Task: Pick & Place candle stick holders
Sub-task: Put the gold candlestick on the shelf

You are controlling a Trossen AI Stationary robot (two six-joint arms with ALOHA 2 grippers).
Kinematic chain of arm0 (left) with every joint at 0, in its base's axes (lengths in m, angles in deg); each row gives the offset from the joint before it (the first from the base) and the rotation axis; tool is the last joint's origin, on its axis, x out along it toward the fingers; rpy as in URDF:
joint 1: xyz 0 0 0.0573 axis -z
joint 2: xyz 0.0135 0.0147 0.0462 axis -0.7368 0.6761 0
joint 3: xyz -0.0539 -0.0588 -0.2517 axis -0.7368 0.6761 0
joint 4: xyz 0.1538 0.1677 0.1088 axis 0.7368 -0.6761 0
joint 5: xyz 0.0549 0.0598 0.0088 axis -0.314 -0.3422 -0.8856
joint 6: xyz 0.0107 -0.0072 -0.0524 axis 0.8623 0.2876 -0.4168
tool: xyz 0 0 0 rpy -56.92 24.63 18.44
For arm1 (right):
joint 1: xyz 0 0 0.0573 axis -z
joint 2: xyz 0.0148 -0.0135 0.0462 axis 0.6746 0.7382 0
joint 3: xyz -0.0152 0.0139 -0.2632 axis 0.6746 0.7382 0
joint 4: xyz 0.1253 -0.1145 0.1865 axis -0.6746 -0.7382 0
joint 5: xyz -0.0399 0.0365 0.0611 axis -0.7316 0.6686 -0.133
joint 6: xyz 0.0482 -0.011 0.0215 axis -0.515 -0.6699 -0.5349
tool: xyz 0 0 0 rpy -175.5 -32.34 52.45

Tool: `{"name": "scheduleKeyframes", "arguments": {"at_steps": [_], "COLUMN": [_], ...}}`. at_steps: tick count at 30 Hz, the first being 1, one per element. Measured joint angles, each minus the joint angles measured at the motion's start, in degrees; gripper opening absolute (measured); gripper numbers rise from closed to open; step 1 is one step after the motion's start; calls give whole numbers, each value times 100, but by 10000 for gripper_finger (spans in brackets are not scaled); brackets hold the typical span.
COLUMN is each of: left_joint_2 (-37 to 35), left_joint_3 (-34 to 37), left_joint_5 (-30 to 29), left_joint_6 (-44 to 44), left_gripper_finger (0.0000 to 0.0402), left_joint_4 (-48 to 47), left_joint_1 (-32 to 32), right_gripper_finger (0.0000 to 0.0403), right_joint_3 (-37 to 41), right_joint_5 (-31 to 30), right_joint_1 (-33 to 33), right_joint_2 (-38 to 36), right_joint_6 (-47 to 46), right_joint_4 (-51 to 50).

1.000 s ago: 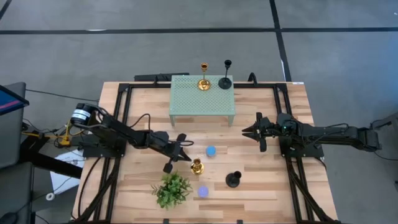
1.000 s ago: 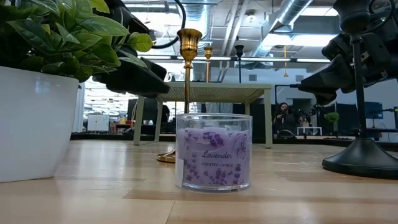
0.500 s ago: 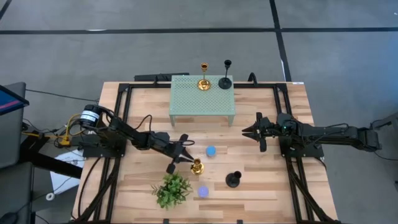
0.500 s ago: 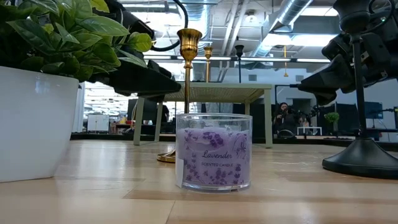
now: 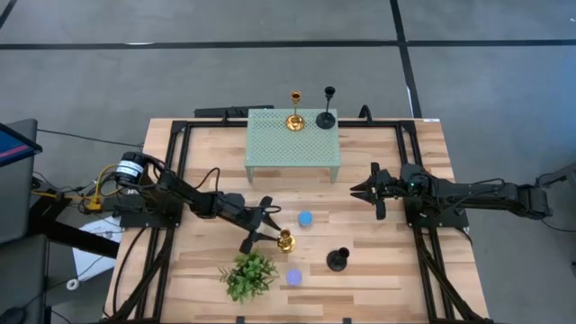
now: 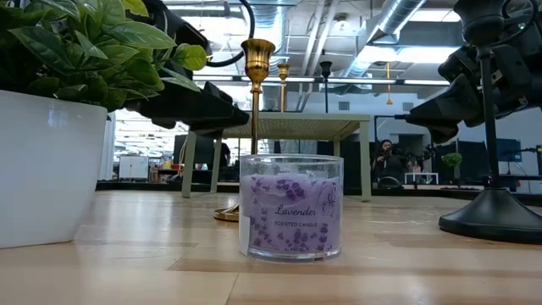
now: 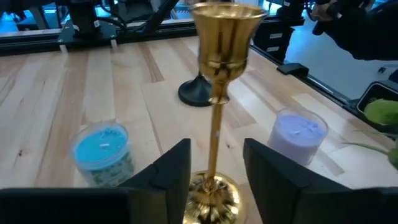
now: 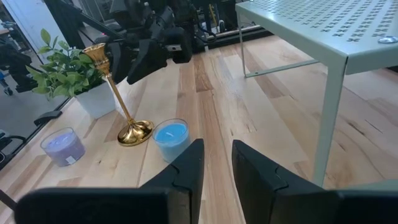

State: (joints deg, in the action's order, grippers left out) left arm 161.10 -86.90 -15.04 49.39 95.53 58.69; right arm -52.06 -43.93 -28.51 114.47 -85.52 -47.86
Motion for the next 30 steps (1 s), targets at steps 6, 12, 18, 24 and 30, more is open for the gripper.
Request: {"name": "scheduleKeyframes", "arguments": {"at_steps": [6, 12, 18, 24, 30], "left_joint_2": [0, 1, 301, 878, 937], "left_joint_3": [-176, -227, -365, -708, -763], "left_joint_5": [-87, -103, -102, -102, -99], "left_joint_6": [10, 3, -20, -24, -24], "left_gripper_finger": [157, 141, 134, 135, 121], "left_joint_4": [12, -85, -67, -60, -71], "left_joint_1": [45, -4, -3, 1, 1], "right_gripper_finger": [75, 75, 75, 75, 75], "right_joint_3": [1, 0, 0, 2, 0], "right_joint_5": [0, 0, 0, 0, 0], "right_joint_1": [-1, -2, -1, 0, -1], "right_joint_2": [0, -1, 1, 1, 1], "right_joint_6": [0, 0, 0, 0, 0], "right_joint_4": [0, 0, -2, 0, -4]}}
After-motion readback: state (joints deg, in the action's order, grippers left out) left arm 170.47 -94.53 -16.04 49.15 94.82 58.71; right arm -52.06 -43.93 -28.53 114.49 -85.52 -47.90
